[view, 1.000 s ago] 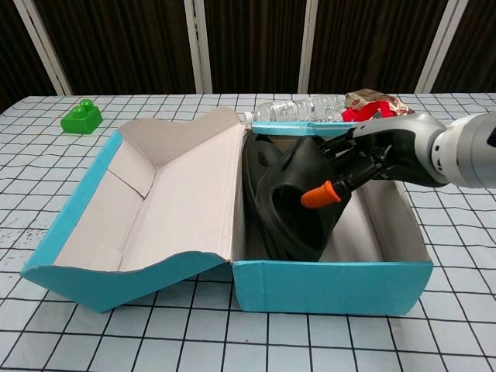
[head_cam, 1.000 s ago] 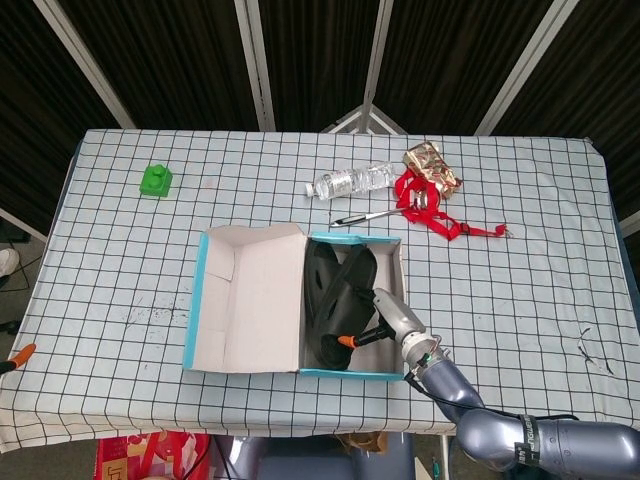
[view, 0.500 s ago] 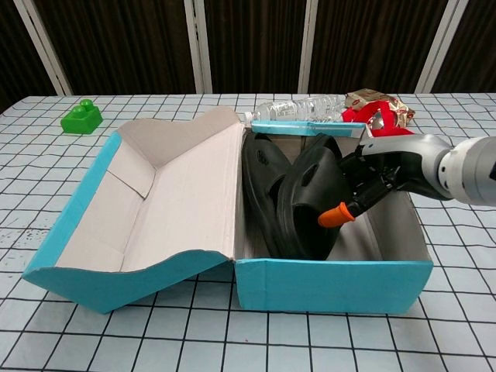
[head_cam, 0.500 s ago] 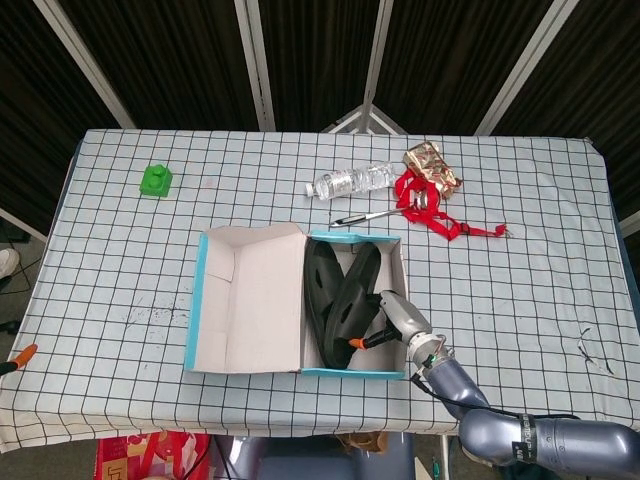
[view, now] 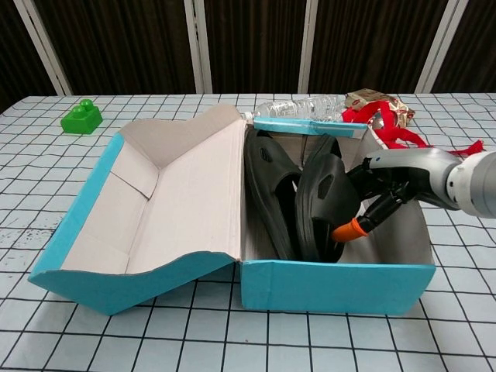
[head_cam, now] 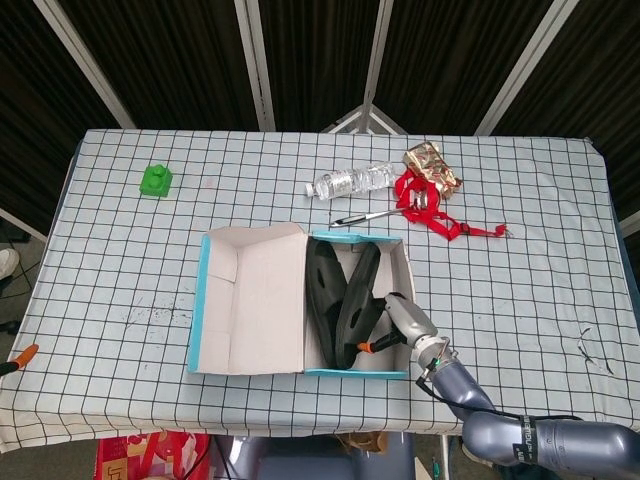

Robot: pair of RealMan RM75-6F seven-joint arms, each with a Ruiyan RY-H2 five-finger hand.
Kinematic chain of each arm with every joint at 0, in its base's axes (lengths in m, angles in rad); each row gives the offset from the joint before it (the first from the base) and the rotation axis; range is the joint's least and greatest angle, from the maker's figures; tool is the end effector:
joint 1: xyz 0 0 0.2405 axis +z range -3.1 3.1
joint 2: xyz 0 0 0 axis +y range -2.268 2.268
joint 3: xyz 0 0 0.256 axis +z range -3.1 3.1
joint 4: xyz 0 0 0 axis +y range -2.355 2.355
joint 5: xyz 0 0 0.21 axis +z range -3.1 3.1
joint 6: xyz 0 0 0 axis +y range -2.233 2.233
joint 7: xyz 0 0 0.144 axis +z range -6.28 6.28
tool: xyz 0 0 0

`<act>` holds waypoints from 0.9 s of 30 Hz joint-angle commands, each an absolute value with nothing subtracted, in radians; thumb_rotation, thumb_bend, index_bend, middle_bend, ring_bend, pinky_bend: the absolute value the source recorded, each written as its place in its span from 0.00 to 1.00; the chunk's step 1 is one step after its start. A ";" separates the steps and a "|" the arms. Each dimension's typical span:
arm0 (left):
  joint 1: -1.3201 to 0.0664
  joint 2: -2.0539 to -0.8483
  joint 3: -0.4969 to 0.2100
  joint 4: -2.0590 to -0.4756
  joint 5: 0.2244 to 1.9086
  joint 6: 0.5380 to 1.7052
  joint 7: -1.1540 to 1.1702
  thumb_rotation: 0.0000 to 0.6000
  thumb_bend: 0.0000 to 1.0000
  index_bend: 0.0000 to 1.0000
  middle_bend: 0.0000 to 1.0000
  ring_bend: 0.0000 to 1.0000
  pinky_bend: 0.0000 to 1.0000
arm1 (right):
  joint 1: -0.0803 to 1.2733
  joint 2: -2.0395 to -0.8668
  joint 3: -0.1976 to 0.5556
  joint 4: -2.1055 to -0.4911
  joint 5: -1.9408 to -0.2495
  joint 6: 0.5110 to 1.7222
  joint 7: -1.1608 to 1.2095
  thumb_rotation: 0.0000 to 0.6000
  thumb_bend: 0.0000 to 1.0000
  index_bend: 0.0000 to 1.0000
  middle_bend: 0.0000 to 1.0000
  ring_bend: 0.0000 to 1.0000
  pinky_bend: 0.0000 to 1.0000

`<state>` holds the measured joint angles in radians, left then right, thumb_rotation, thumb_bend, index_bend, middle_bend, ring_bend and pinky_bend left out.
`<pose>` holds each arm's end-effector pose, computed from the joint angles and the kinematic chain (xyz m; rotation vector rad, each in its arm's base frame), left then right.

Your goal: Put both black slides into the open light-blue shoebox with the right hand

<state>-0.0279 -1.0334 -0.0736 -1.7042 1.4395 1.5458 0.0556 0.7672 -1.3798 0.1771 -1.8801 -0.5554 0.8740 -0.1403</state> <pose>-0.3110 0.1668 0.1921 -1.2756 -0.8607 -0.8497 -0.1417 -0.2938 -0.0073 1.5626 -1.8374 0.8489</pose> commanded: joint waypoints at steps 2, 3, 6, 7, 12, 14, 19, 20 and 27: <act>-0.028 -1.034 -0.074 -1.705 1.441 1.547 0.056 1.00 0.17 0.11 0.00 0.00 0.00 | 0.754 -1.388 0.160 -1.868 -0.592 0.873 -0.132 1.00 0.73 0.67 0.49 0.26 0.04; -0.028 -1.034 -0.074 -1.705 1.441 1.547 0.057 1.00 0.17 0.11 0.00 0.00 0.00 | 0.752 -1.389 0.156 -1.866 -0.600 0.875 -0.133 1.00 0.73 0.67 0.49 0.25 0.03; -0.028 -1.034 -0.074 -1.705 1.440 1.546 0.057 1.00 0.17 0.11 0.00 0.00 0.00 | 0.744 -1.395 0.140 -1.859 -0.633 0.887 -0.141 1.00 0.73 0.67 0.49 0.26 0.04; -0.028 -1.034 -0.073 -1.705 1.440 1.546 0.057 1.00 0.17 0.11 0.00 0.00 0.00 | 0.741 -1.398 0.135 -1.857 -0.645 0.892 -0.145 1.00 0.73 0.67 0.49 0.26 0.04; -0.028 -1.033 -0.073 -1.705 1.441 1.547 0.056 1.00 0.17 0.11 0.00 0.00 0.00 | 0.728 -1.404 0.122 -1.855 -0.704 0.924 -0.159 1.00 0.73 0.67 0.49 0.26 0.04; -0.027 -1.033 -0.073 -1.706 1.441 1.547 0.055 1.00 0.17 0.11 0.00 0.00 0.00 | 0.724 -1.405 0.122 -1.855 -0.720 0.935 -0.161 1.00 0.73 0.67 0.49 0.26 0.04; -0.028 -1.033 -0.073 -1.706 1.440 1.545 0.056 1.00 0.17 0.11 0.00 0.00 0.00 | 0.712 -1.400 0.134 -1.863 -0.743 0.942 -0.140 1.00 0.73 0.67 0.49 0.26 0.04; -0.028 -1.033 -0.073 -1.706 1.440 1.544 0.056 1.00 0.17 0.11 0.00 0.00 0.00 | 0.711 -1.398 0.135 -1.863 -0.745 0.941 -0.138 1.00 0.73 0.67 0.49 0.26 0.04; -0.029 -1.034 -0.073 -1.706 1.439 1.544 0.057 1.00 0.17 0.11 0.00 0.00 0.00 | 0.709 -1.378 0.134 -1.862 -0.748 0.931 -0.140 1.00 0.73 0.67 0.49 0.26 0.04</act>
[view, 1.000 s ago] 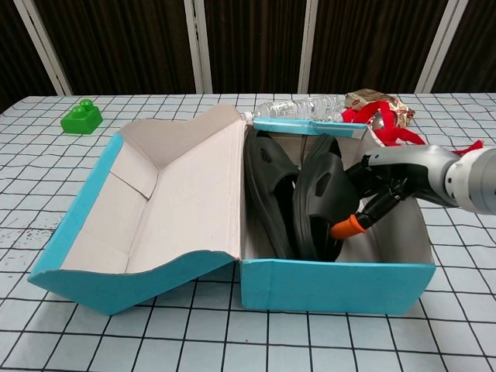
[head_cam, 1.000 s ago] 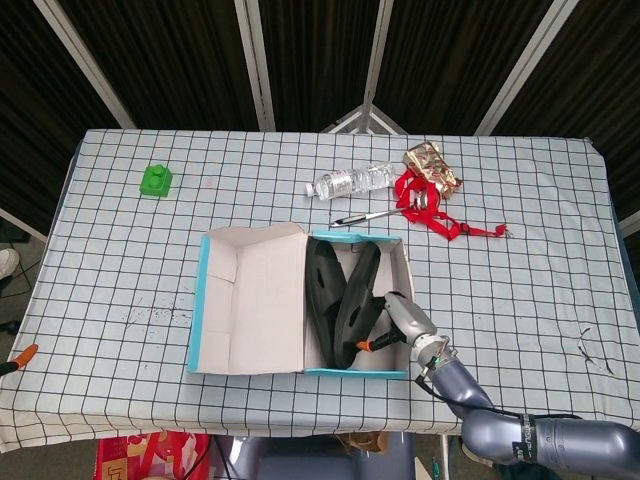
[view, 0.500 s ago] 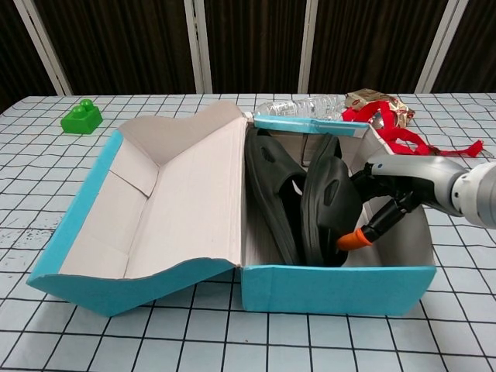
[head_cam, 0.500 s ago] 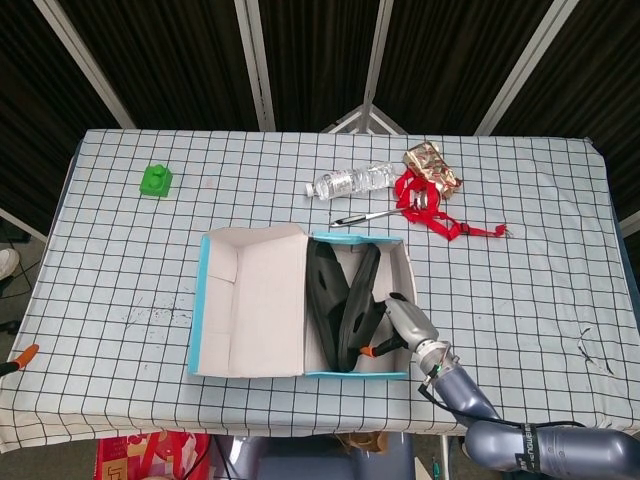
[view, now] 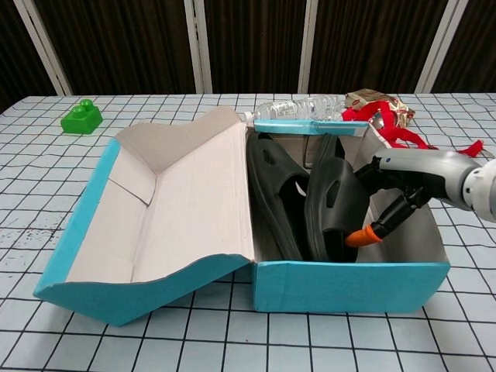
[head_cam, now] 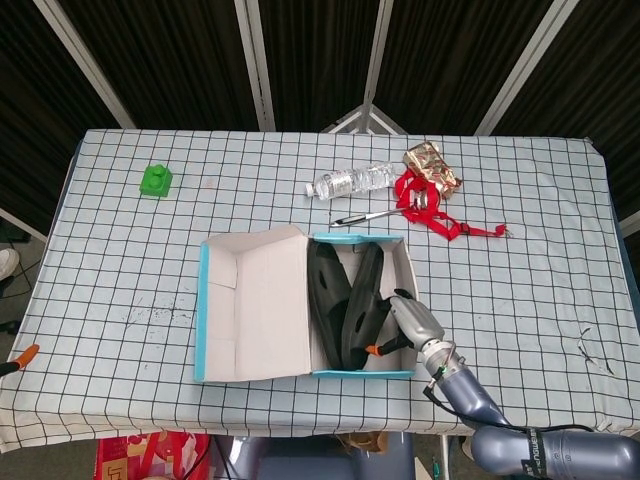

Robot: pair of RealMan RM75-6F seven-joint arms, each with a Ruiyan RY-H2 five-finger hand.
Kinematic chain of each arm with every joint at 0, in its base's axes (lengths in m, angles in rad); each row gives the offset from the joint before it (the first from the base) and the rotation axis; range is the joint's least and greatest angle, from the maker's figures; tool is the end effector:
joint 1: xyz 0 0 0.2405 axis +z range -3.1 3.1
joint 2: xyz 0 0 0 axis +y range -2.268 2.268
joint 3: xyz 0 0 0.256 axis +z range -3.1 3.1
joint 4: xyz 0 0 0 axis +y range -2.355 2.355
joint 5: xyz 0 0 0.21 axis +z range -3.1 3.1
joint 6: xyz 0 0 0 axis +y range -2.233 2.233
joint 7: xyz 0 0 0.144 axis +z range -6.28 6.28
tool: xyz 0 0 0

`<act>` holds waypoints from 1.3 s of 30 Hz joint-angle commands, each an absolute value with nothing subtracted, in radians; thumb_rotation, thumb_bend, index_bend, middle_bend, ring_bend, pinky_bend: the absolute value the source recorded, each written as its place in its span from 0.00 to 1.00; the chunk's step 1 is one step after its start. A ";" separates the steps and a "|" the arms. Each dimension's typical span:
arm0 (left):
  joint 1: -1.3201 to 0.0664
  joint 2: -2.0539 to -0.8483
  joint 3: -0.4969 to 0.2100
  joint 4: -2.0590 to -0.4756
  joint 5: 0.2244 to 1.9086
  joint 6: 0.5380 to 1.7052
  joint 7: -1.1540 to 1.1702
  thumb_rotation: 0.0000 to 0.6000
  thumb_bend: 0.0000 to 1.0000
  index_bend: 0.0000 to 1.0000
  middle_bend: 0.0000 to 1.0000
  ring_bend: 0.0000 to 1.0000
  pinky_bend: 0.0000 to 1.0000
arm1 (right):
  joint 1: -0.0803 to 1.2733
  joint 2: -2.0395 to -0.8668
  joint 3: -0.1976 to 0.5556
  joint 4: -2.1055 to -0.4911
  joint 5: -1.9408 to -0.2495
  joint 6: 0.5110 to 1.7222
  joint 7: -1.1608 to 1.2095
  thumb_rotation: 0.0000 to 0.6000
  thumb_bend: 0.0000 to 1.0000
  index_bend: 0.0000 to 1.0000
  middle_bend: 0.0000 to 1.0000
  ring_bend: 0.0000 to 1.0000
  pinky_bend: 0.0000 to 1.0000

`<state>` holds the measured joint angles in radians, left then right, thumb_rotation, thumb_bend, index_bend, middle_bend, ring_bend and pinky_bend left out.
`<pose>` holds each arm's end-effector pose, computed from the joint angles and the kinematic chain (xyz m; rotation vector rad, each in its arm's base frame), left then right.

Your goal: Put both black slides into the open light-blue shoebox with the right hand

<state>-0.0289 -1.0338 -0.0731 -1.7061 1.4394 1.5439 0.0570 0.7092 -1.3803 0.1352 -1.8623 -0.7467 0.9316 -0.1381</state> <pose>-0.3106 0.1670 0.1914 -1.2772 -0.8629 -0.8496 -0.1526 -0.2881 -0.0008 1.6341 -1.6800 0.9036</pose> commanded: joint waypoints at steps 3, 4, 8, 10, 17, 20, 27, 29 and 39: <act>-0.028 -1.034 -0.072 -1.706 1.441 1.545 0.059 1.00 0.17 0.11 0.00 0.00 0.00 | 0.708 -1.376 0.128 -1.859 -0.745 0.922 -0.143 1.00 0.73 0.67 0.49 0.26 0.04; -0.028 -1.034 -0.072 -1.707 1.441 1.545 0.059 1.00 0.17 0.11 0.00 0.00 0.00 | 0.707 -1.376 0.126 -1.857 -0.744 0.919 -0.143 1.00 0.73 0.67 0.49 0.26 0.04; -0.028 -1.035 -0.072 -1.708 1.441 1.545 0.061 1.00 0.17 0.12 0.00 0.00 0.00 | 0.708 -1.378 0.115 -1.847 -0.740 0.901 -0.145 1.00 0.73 0.67 0.49 0.26 0.04; -0.028 -1.034 -0.072 -1.708 1.440 1.546 0.061 1.00 0.17 0.12 0.00 0.00 0.00 | 0.710 -1.377 0.109 -1.843 -0.737 0.892 -0.150 1.00 0.73 0.67 0.49 0.26 0.04; -0.029 -1.035 -0.072 -1.707 1.440 1.544 0.062 1.00 0.17 0.12 0.00 0.00 0.00 | 0.713 -1.365 0.113 -1.856 -0.746 0.899 -0.163 1.00 0.73 0.67 0.49 0.26 0.04; -0.029 -1.035 -0.072 -1.707 1.441 1.545 0.061 1.00 0.17 0.12 0.00 0.00 0.00 | 0.717 -1.356 0.109 -1.867 -0.751 0.914 -0.188 1.00 0.71 0.59 0.46 0.26 0.04; -0.028 -1.033 -0.072 -1.708 1.442 1.545 0.058 1.00 0.17 0.12 0.00 0.00 0.00 | 0.727 -1.332 0.105 -1.900 -0.728 0.919 -0.222 1.00 0.50 0.30 0.23 0.18 0.03; -0.028 -1.034 -0.071 -1.708 1.442 1.545 0.058 1.00 0.17 0.12 0.00 0.00 0.00 | 0.729 -1.327 0.108 -1.905 -0.724 0.919 -0.222 1.00 0.47 0.28 0.23 0.17 0.03; -0.028 -1.034 -0.071 -1.708 1.443 1.545 0.060 1.00 0.17 0.12 0.00 0.00 0.00 | 0.749 -1.298 0.103 -1.929 -0.686 0.917 -0.258 1.00 0.31 0.12 0.22 0.17 0.04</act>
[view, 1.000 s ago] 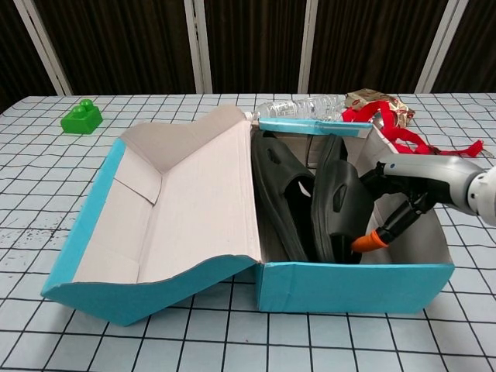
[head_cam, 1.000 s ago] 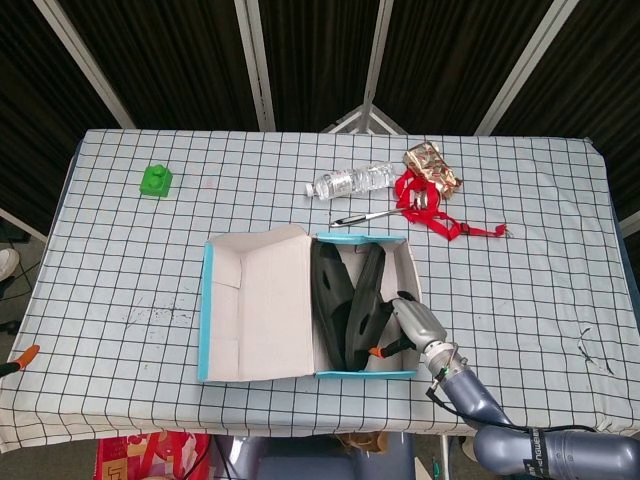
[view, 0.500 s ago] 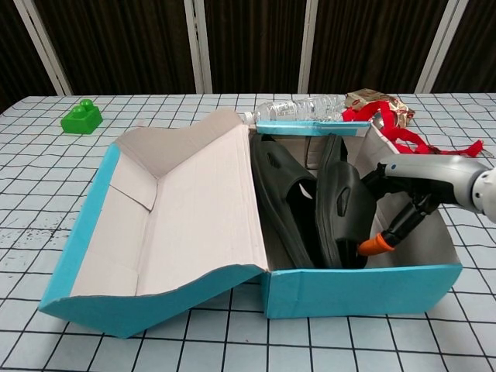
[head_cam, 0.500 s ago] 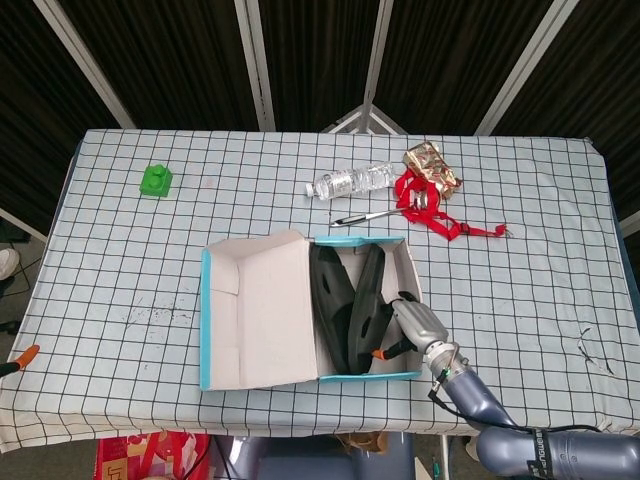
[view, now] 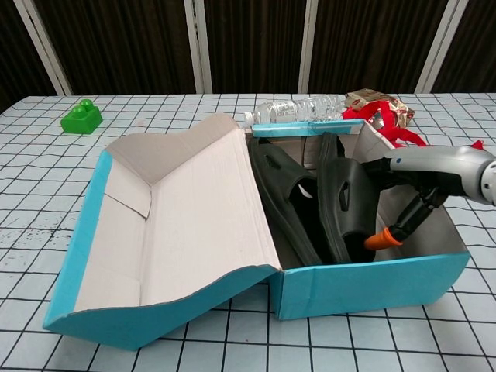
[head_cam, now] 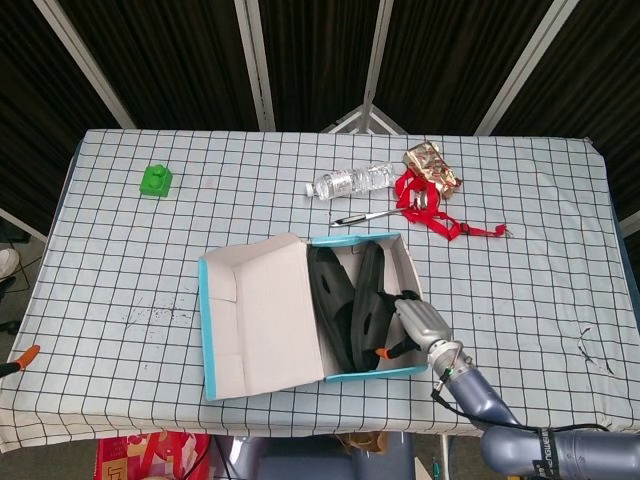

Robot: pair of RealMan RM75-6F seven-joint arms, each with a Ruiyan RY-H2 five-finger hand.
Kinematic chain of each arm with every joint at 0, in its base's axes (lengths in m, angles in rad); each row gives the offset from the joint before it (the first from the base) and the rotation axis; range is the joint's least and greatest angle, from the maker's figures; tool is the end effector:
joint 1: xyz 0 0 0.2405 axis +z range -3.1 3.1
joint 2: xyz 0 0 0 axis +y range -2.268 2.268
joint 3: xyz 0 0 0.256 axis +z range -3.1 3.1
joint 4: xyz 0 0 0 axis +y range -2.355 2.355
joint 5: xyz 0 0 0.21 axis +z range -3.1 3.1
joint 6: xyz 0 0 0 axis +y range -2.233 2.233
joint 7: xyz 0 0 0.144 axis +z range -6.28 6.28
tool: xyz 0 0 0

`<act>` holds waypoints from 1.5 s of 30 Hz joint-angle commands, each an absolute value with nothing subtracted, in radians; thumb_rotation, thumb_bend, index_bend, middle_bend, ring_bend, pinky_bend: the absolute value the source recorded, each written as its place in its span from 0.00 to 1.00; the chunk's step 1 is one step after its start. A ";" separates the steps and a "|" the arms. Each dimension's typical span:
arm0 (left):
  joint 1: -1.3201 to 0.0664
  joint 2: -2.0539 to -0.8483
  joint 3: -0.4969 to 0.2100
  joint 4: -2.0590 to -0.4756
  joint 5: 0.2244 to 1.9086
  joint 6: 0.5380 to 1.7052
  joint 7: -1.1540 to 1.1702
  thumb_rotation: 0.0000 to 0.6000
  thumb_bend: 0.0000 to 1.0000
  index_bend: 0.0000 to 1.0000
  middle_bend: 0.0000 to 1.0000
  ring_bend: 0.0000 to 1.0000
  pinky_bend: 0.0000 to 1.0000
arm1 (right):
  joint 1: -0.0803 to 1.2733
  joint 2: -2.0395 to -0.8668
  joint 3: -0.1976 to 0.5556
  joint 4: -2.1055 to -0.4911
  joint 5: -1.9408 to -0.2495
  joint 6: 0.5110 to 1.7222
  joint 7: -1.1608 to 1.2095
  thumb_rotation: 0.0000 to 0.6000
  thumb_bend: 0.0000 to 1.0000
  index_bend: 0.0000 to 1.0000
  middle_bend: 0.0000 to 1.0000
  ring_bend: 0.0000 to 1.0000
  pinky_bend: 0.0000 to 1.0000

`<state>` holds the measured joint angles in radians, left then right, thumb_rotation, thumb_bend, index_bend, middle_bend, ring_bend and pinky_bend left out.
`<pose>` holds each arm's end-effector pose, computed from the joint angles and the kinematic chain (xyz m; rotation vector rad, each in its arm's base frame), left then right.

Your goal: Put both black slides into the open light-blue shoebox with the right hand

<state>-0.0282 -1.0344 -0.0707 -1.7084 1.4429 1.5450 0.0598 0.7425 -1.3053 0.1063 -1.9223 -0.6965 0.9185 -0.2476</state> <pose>-0.3100 0.1664 0.1906 -1.2806 -0.8631 -0.8498 -0.1542 -0.2852 0.0130 1.7227 -1.5863 0.7933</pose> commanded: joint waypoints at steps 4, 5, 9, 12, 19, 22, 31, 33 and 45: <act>-0.028 -1.034 -0.071 -1.708 1.442 1.545 0.059 1.00 0.17 0.12 0.00 0.00 0.00 | 0.759 -1.291 0.100 -1.939 -0.663 0.923 -0.278 1.00 0.30 0.04 0.22 0.17 0.03; -0.028 -1.034 -0.071 -1.709 1.442 1.545 0.059 1.00 0.17 0.12 0.00 0.00 0.00 | 0.761 -1.290 0.101 -1.941 -0.656 0.926 -0.280 1.00 0.30 0.03 0.22 0.17 0.04; -0.028 -1.034 -0.071 -1.709 1.442 1.545 0.059 1.00 0.17 0.12 0.00 0.00 0.00 | 0.763 -1.288 0.104 -1.947 -0.647 0.935 -0.280 1.00 0.27 0.01 0.19 0.17 0.04; -0.028 -1.034 -0.071 -1.709 1.442 1.545 0.058 1.00 0.17 0.12 0.00 0.00 0.00 | 0.763 -1.286 0.104 -1.951 -0.644 0.945 -0.284 1.00 0.27 0.01 0.14 0.17 0.04; -0.028 -1.034 -0.071 -1.709 1.443 1.545 0.058 1.00 0.17 0.12 0.00 0.00 0.00 | 0.764 -1.279 0.105 -1.962 -0.638 0.953 -0.287 1.00 0.27 0.01 0.05 0.17 0.04; -0.028 -1.034 -0.071 -1.709 1.443 1.546 0.058 1.00 0.17 0.12 0.00 0.00 0.00 | 0.766 -1.274 0.103 -1.966 -0.635 0.957 -0.292 1.00 0.27 0.01 0.04 0.17 0.04; -0.029 -1.035 -0.071 -1.709 1.442 1.543 0.058 1.00 0.17 0.12 0.00 0.00 0.00 | 0.807 -1.204 0.072 -2.011 -0.584 0.948 -0.388 1.00 0.08 0.00 0.00 0.09 0.04; -0.029 -1.035 -0.070 -1.710 1.444 1.543 0.060 1.00 0.17 0.12 0.00 0.00 0.00 | 0.822 -1.187 0.071 -2.029 -0.563 0.946 -0.407 1.00 0.07 0.00 0.00 0.08 0.04; -0.027 -1.033 -0.070 -1.710 1.445 1.546 0.055 1.00 0.17 0.12 0.00 0.00 0.00 | 0.866 -1.079 0.095 -2.124 -0.499 0.943 -0.419 1.00 0.05 0.00 0.00 0.06 0.04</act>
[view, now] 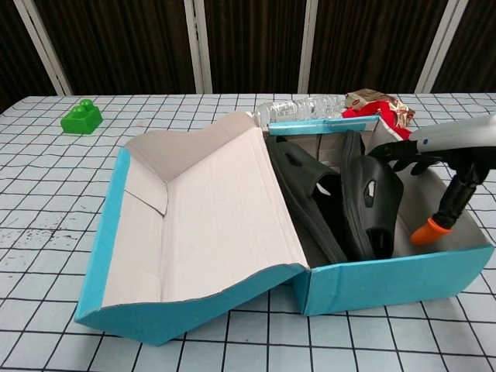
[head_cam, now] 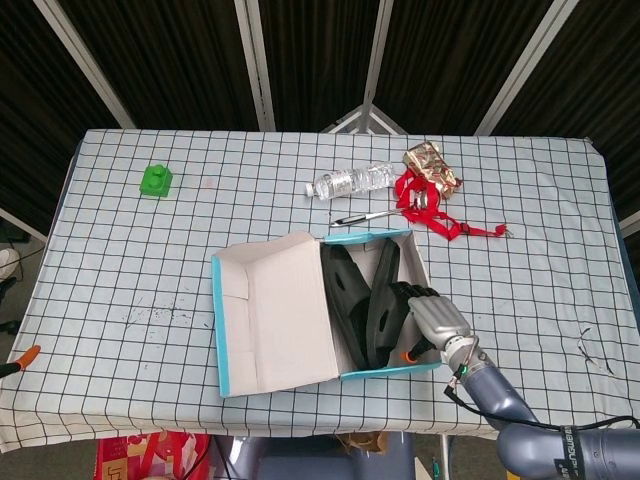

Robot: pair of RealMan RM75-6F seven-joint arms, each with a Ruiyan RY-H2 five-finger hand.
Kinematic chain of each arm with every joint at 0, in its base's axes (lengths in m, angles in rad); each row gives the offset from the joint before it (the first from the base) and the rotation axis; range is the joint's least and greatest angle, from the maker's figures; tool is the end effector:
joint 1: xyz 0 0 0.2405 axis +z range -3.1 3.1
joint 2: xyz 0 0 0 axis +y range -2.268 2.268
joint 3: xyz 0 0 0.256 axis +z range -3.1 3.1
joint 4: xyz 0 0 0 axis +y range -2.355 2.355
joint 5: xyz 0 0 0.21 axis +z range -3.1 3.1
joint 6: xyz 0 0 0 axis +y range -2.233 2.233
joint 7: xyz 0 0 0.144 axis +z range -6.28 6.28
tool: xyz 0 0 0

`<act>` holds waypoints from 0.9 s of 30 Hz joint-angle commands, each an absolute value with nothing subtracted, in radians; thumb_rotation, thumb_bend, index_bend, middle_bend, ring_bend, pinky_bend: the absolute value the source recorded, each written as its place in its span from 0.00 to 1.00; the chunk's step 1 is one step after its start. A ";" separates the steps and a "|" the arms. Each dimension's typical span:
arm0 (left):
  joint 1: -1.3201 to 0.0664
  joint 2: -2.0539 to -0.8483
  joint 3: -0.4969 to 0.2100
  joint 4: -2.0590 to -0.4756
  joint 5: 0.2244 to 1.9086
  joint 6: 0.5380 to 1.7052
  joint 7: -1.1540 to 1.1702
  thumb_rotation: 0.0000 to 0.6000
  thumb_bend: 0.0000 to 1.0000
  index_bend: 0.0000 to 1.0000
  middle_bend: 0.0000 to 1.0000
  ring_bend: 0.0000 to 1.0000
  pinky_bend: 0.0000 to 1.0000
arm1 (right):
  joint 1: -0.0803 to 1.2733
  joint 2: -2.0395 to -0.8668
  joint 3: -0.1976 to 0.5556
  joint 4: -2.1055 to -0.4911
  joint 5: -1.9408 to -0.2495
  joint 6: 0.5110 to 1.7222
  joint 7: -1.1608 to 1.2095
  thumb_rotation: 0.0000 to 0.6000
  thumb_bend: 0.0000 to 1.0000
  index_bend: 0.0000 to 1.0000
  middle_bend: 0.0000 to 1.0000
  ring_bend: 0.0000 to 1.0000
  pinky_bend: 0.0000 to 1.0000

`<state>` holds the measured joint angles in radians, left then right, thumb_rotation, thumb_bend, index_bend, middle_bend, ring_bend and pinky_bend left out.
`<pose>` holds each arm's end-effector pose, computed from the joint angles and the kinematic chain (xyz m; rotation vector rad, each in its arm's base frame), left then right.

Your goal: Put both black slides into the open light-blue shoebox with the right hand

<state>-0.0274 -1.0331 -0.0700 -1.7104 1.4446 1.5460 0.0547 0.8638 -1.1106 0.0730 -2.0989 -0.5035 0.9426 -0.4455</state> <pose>-0.3096 0.1660 0.1908 -1.2796 -0.8668 -0.8547 -0.1411 -0.2859 0.0577 1.7998 -1.4251 0.6111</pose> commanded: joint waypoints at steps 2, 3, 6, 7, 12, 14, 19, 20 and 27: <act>-0.028 -1.033 -0.069 -1.710 1.446 1.546 0.055 1.00 0.17 0.13 0.00 0.00 0.00 | 0.859 -1.055 0.112 -2.143 -0.507 0.956 -0.394 1.00 0.05 0.00 0.00 0.06 0.04; -0.028 -1.033 -0.069 -1.710 1.446 1.545 0.055 1.00 0.17 0.13 0.00 0.00 0.00 | 0.853 -1.040 0.124 -2.154 -0.513 0.965 -0.377 1.00 0.05 0.00 0.00 0.06 0.04; -0.028 -1.033 -0.069 -1.711 1.447 1.546 0.057 1.00 0.17 0.13 0.00 0.00 0.00 | 0.830 -0.995 0.165 -2.184 -0.537 0.981 -0.309 1.00 0.05 0.00 0.00 0.06 0.04; -0.028 -1.034 -0.069 -1.711 1.447 1.546 0.057 1.00 0.17 0.13 0.00 0.00 0.00 | 0.818 -0.974 0.181 -2.196 -0.549 0.986 -0.279 1.00 0.05 0.00 0.00 0.06 0.04; -0.025 -1.033 -0.069 -1.713 1.449 1.551 0.055 1.00 0.17 0.13 0.00 0.00 0.00 | 0.753 -0.864 0.230 -2.235 -0.623 1.000 -0.166 1.00 0.05 0.00 0.00 0.10 0.07; -0.024 -1.031 -0.070 -1.713 1.448 1.553 0.051 1.00 0.17 0.12 0.00 0.00 0.00 | 0.696 -0.821 0.240 -2.249 -0.696 1.061 -0.123 1.00 0.05 0.00 0.01 0.13 0.11; -0.023 -1.030 -0.072 -1.710 1.449 1.557 0.041 1.00 0.17 0.11 0.00 0.00 0.00 | 0.510 -0.823 0.154 -2.252 -1.023 1.316 -0.148 1.00 0.17 0.09 0.08 0.14 0.13; -0.023 -1.030 -0.071 -1.709 1.450 1.557 0.040 1.00 0.17 0.11 0.00 0.00 0.00 | 0.483 -0.836 0.130 -2.238 -1.087 1.350 -0.161 1.00 0.18 0.10 0.08 0.14 0.13; -0.026 -1.032 -0.062 -1.706 1.472 1.553 0.033 1.00 0.17 0.11 0.00 0.00 0.00 | 0.286 -0.968 -0.021 -2.014 -1.476 1.597 -0.292 1.00 0.18 0.14 0.09 0.14 0.13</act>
